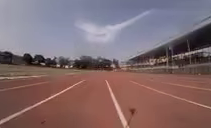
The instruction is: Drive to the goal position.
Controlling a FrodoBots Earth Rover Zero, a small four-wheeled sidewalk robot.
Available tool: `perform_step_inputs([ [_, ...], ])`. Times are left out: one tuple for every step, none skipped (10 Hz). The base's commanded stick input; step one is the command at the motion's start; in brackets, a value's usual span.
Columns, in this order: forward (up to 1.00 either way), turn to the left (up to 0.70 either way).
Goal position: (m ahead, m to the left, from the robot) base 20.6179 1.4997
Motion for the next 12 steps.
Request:
perform_step_inputs([
  [0.70,0.00],
  [0.70,0.00],
  [0.70,0.00],
  [0.70,0.00],
  [0.70,0.00],
  [0.70,0.00],
  [0.70,0.00],
  [0.70,0.00],
  [0.70,0.00],
  [0.70,0.00],
  [0.70,0.00],
  [0.70,0.00],
])
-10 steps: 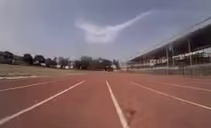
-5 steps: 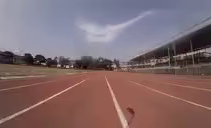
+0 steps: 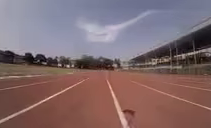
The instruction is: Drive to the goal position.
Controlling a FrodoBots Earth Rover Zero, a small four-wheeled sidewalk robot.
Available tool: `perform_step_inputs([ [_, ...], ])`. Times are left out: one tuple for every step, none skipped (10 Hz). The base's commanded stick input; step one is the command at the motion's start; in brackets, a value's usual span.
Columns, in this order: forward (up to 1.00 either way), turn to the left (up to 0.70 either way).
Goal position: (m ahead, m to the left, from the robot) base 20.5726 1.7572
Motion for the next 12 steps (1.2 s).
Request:
perform_step_inputs([
  [0.70,0.00],
  [0.70,0.00],
  [0.70,0.00],
  [0.70,0.00],
  [0.70,0.00],
  [0.70,0.00],
  [0.70,0.00],
  [0.70,0.00],
  [0.70,0.00],
  [0.70,0.00],
  [0.70,0.00],
  [0.70,0.00],
])
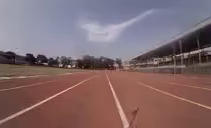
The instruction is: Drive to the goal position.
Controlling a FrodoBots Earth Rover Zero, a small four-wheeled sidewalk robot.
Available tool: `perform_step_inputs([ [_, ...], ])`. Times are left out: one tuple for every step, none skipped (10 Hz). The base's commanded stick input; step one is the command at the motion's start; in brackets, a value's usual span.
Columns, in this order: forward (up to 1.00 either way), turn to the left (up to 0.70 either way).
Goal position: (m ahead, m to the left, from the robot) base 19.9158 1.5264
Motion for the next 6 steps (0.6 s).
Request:
perform_step_inputs([
  [0.70,0.00],
  [0.70,0.00],
  [0.70,0.00],
  [0.70,0.00],
  [0.70,0.00],
  [0.70,0.00],
])
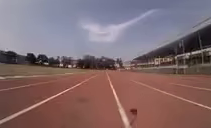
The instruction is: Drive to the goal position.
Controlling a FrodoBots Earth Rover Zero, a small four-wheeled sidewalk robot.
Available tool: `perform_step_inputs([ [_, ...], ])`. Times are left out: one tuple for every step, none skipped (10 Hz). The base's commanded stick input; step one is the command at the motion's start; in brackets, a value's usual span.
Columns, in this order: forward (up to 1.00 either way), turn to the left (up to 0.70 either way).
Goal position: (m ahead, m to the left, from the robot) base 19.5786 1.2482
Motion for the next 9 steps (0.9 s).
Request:
perform_step_inputs([
  [0.70,0.00],
  [0.70,0.00],
  [0.70,0.00],
  [0.70,0.00],
  [0.70,0.00],
  [0.70,0.00],
  [0.70,0.00],
  [0.70,0.00],
  [0.70,0.00],
])
